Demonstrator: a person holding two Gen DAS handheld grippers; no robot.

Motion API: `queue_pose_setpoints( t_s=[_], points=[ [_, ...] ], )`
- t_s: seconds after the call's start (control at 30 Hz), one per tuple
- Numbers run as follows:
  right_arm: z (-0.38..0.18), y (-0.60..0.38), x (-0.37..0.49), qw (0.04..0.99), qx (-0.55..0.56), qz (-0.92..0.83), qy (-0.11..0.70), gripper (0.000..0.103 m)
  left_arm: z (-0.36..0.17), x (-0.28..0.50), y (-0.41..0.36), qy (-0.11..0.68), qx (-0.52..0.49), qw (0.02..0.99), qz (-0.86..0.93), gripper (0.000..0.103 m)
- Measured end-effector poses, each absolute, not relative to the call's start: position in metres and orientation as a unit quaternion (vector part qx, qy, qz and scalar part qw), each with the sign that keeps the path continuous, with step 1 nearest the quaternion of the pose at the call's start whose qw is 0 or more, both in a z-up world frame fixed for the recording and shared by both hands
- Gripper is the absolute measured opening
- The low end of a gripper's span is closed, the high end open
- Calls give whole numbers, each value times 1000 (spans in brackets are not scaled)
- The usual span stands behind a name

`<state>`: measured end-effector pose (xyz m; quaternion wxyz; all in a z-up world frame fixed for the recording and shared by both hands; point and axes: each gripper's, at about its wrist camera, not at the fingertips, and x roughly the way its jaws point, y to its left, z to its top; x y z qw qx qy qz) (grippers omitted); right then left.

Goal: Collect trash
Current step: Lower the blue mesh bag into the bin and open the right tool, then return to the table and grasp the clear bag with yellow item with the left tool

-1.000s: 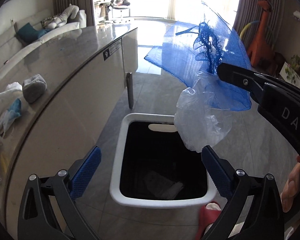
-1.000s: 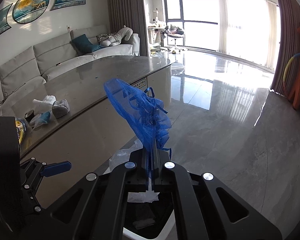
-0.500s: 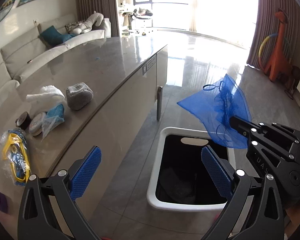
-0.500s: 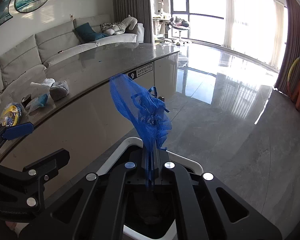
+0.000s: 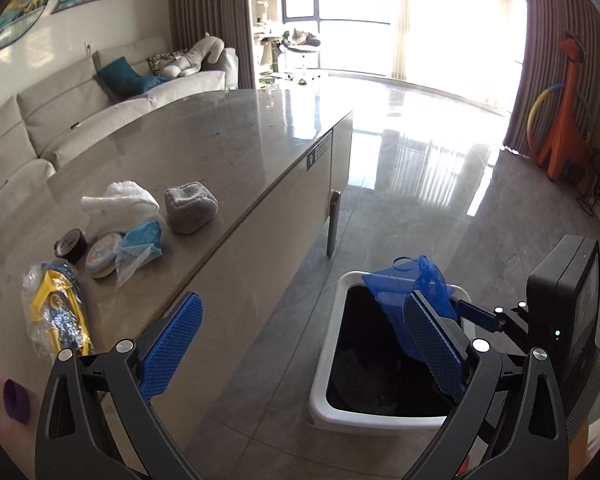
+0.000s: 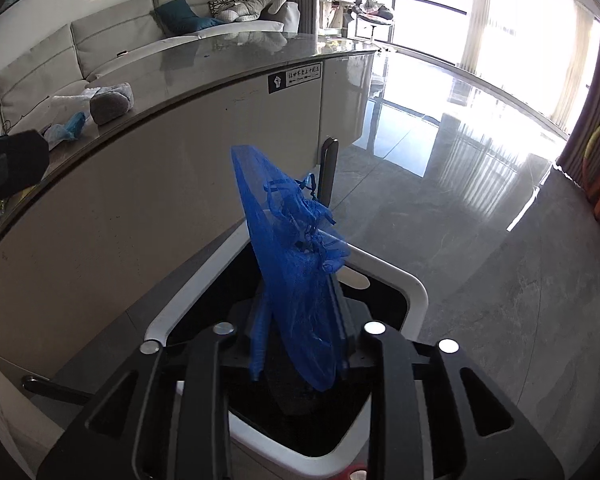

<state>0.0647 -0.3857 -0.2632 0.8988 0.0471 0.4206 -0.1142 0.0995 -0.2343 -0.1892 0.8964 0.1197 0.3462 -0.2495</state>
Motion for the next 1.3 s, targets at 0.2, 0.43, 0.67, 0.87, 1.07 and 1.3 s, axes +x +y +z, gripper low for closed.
queue_pose_setpoints(
  t_s=[0.2, 0.43, 0.67, 0.87, 1.07, 1.3],
  points=[
    [-272, -375, 69, 891, -10, -150, 427, 98, -187, 99, -229, 345, 120, 898, -244, 98],
    [-248, -369, 69, 914, 4, -141, 380, 98, -179, 98, -215, 334, 117, 907, -228, 98],
    [-220, -358, 73, 932, 20, -125, 340, 98, -168, 106, -178, 321, 95, 926, -175, 98],
    [-194, -337, 75, 951, 33, -102, 289, 98, -163, 130, -127, 325, 60, 937, -112, 98],
    [-176, -305, 94, 961, 22, -68, 269, 98, -172, 153, -81, 343, 33, 936, -64, 98],
    [-174, -258, 117, 964, -31, -46, 261, 98, -195, 180, -64, 376, 27, 925, -48, 98]
  ],
)
